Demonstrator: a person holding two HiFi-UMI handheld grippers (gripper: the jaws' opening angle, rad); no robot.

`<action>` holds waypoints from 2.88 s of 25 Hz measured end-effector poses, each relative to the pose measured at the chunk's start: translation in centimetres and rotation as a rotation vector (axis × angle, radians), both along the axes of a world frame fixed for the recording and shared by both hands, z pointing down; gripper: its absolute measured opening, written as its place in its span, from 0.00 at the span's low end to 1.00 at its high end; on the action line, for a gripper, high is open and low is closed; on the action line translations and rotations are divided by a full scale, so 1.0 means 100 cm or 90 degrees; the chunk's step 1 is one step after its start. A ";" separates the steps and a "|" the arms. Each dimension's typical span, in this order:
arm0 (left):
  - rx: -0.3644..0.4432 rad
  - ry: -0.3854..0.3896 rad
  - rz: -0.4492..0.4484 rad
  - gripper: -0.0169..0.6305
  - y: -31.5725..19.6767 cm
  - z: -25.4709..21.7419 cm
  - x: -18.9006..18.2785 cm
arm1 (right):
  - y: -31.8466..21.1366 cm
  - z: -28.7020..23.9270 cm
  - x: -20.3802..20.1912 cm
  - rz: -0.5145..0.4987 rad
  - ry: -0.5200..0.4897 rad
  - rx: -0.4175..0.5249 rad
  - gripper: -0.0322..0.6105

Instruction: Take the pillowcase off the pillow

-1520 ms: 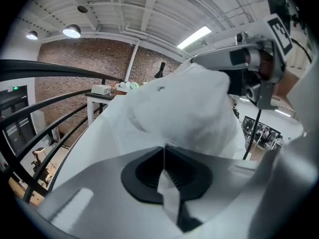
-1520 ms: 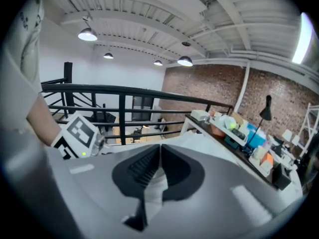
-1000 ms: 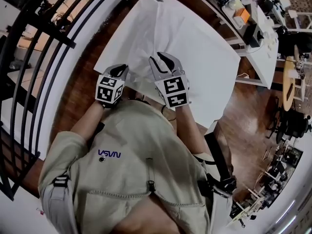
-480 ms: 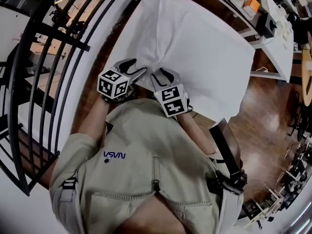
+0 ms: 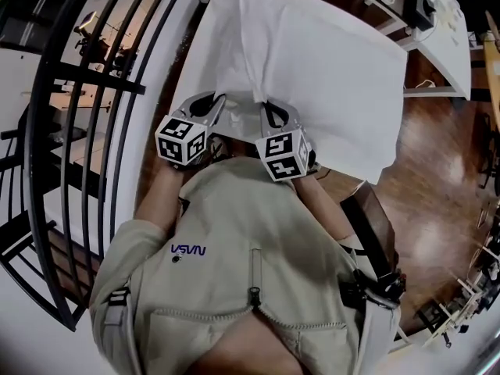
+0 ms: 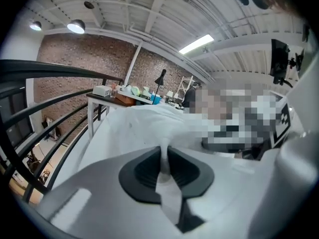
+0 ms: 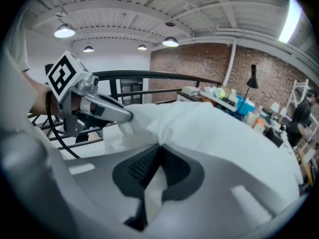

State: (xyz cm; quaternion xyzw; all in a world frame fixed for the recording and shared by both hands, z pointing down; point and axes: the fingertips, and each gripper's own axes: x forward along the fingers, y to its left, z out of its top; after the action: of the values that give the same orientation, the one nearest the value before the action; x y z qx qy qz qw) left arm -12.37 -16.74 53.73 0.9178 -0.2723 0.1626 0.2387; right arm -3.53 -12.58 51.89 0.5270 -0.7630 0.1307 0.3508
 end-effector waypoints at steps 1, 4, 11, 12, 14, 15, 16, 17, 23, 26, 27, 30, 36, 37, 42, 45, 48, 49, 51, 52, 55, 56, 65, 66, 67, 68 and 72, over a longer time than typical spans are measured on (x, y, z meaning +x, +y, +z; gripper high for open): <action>0.008 0.005 -0.003 0.09 -0.004 -0.004 -0.002 | 0.000 -0.005 0.011 0.018 0.009 0.008 0.06; 0.015 0.020 -0.010 0.08 -0.012 -0.011 -0.010 | 0.007 -0.012 0.044 0.071 0.038 0.013 0.06; -0.060 -0.003 -0.039 0.08 0.001 0.034 -0.014 | 0.021 0.029 0.059 0.086 0.025 -0.057 0.06; -0.070 -0.007 -0.044 0.08 0.003 0.040 -0.015 | 0.021 0.033 0.057 0.082 0.013 -0.065 0.06; -0.079 -0.013 -0.048 0.09 0.007 0.045 -0.016 | 0.023 0.036 0.054 0.074 -0.012 -0.076 0.06; -0.083 -0.014 -0.050 0.10 0.007 0.045 -0.016 | 0.024 0.036 0.051 0.069 -0.026 -0.078 0.07; -0.087 -0.011 -0.053 0.12 0.006 0.045 -0.017 | 0.024 0.035 0.048 0.063 -0.043 -0.079 0.07; -0.089 -0.005 -0.058 0.13 0.005 0.042 -0.018 | 0.025 0.034 0.044 0.053 -0.060 -0.078 0.09; -0.076 0.048 -0.039 0.24 0.018 0.004 -0.016 | 0.021 -0.009 0.017 -0.043 -0.148 -0.010 0.19; -0.068 0.056 -0.021 0.26 0.023 -0.012 -0.010 | 0.013 -0.036 0.016 -0.070 -0.188 0.035 0.19; -0.064 0.057 -0.023 0.26 0.023 -0.017 -0.009 | 0.011 -0.042 0.017 -0.076 -0.197 0.047 0.19; -0.045 0.047 -0.049 0.25 0.016 -0.028 -0.012 | 0.003 -0.054 0.022 -0.087 -0.215 0.070 0.19; -0.006 0.039 -0.105 0.26 -0.011 -0.038 -0.020 | -0.017 -0.060 0.021 -0.097 -0.207 0.091 0.19; -0.004 0.040 -0.104 0.27 -0.017 -0.038 -0.018 | -0.020 -0.062 0.019 -0.097 -0.202 0.093 0.19; 0.010 0.046 -0.073 0.37 -0.065 -0.039 -0.003 | -0.047 -0.069 0.014 -0.075 -0.158 0.100 0.19; 0.009 0.036 -0.029 0.43 -0.088 -0.035 0.008 | -0.071 -0.079 0.011 -0.042 -0.133 0.111 0.19; -0.017 0.031 0.010 0.45 -0.102 -0.020 0.019 | -0.095 -0.082 0.013 -0.005 -0.107 0.110 0.19; -0.027 0.030 0.020 0.45 -0.106 -0.014 0.022 | -0.103 -0.081 0.013 0.005 -0.099 0.109 0.19; -0.044 0.022 0.036 0.46 -0.114 -0.002 0.028 | -0.118 -0.080 0.014 0.024 -0.085 0.106 0.19; -0.052 0.015 0.045 0.46 -0.117 0.004 0.032 | -0.124 -0.079 0.014 0.031 -0.080 0.103 0.19; -0.083 0.004 0.079 0.41 -0.110 0.019 0.049 | -0.133 -0.071 0.015 0.034 -0.060 0.085 0.19; -0.089 0.001 0.088 0.37 -0.105 0.022 0.054 | -0.135 -0.067 0.015 0.030 -0.053 0.076 0.19; -0.006 -0.053 0.099 0.05 -0.089 0.008 0.066 | -0.165 -0.017 0.017 -0.042 0.078 -0.036 0.31; 0.006 -0.050 0.092 0.05 -0.087 0.003 0.063 | -0.165 -0.012 0.017 -0.054 0.099 -0.046 0.31; 0.015 -0.047 0.084 0.05 -0.086 -0.001 0.060 | -0.165 -0.009 0.017 -0.062 0.118 -0.050 0.31; 0.020 -0.043 0.076 0.05 -0.083 -0.005 0.056 | -0.166 -0.008 0.019 -0.065 0.137 -0.048 0.27; 0.030 -0.015 0.066 0.05 -0.069 -0.016 0.043 | -0.173 -0.024 0.044 -0.020 0.156 -0.015 0.06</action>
State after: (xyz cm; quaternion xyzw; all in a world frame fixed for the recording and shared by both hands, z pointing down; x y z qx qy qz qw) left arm -8.10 -23.68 52.12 0.9340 -0.2311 0.1791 0.2054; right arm 0.90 -29.88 49.50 0.5227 -0.7209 0.0686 0.4499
